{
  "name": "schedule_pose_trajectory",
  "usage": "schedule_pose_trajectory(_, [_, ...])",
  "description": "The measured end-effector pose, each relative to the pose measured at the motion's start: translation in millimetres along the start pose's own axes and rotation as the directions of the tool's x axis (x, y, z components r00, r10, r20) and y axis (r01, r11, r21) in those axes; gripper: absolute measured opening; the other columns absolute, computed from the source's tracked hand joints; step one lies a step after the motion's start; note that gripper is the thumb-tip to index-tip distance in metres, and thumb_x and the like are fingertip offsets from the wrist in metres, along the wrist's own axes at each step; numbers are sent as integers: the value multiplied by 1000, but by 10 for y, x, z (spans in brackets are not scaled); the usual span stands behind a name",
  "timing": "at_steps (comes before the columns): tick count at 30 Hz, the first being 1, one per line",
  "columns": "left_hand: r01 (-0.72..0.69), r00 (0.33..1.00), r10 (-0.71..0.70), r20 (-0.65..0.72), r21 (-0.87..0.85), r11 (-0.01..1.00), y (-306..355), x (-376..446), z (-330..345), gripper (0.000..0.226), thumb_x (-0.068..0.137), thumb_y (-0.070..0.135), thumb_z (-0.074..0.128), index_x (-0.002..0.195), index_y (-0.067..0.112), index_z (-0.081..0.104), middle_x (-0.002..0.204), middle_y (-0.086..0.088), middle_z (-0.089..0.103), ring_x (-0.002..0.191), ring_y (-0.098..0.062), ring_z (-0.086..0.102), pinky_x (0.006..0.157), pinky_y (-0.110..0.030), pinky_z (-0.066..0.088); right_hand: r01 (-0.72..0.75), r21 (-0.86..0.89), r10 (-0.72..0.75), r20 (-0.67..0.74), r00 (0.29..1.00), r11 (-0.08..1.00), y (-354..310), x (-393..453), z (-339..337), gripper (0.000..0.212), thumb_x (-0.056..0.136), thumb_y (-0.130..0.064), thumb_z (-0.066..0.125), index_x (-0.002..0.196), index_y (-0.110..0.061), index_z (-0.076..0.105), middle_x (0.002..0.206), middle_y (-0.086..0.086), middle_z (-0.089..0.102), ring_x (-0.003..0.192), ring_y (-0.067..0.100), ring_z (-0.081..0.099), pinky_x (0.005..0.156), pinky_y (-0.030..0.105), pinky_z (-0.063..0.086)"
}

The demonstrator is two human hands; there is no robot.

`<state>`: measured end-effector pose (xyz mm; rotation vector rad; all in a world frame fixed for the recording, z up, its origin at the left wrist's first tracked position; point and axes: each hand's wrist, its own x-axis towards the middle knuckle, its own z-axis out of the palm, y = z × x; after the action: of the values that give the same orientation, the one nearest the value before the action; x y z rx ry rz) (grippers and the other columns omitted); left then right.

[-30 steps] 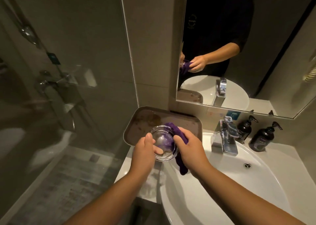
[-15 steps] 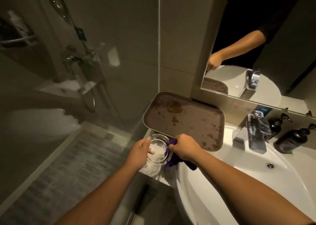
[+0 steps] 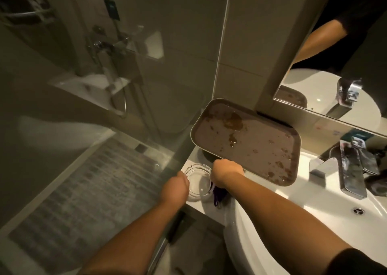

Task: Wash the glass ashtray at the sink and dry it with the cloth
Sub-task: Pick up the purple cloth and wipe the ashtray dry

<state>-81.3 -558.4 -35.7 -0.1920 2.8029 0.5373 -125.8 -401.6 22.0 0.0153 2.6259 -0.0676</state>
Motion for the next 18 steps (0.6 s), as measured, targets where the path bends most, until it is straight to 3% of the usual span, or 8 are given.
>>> schedule_pose_trajectory(6, [-32, 999, 32, 3, 52, 998, -138, 153, 147, 23, 101, 18, 33, 107, 4, 51, 100, -17, 70, 91, -35, 66, 62, -34, 38, 40, -74, -37, 35, 999, 996, -62, 117, 146, 13, 91, -17, 58, 99, -13, 66, 80, 5, 61, 75, 23, 62, 68, 32, 47])
schedule_pose_trajectory(13, [-35, 999, 34, 10, 53, 998, -159, 205, 191, 26, 101, 18, 32, 111, 4, 51, 103, -18, 70, 94, -36, 66, 71, -38, 48, 42, -124, -41, 9, 999, 991, -58, 194, 205, 8, 90, -17, 59, 94, -14, 65, 66, 2, 53, 70, 21, 60, 65, 32, 46])
schedule_pose_trajectory(18, [-11, 1000, 10, 23, 60, 998, -145, 228, 186, 27, 101, 18, 31, 113, 4, 51, 106, -18, 69, 97, -36, 65, 72, -36, 48, 23, -104, -24, -14, 1000, 994, -65, 227, 249, 6, 91, -21, 61, 88, -16, 64, 71, 3, 60, 69, 20, 62, 65, 31, 48])
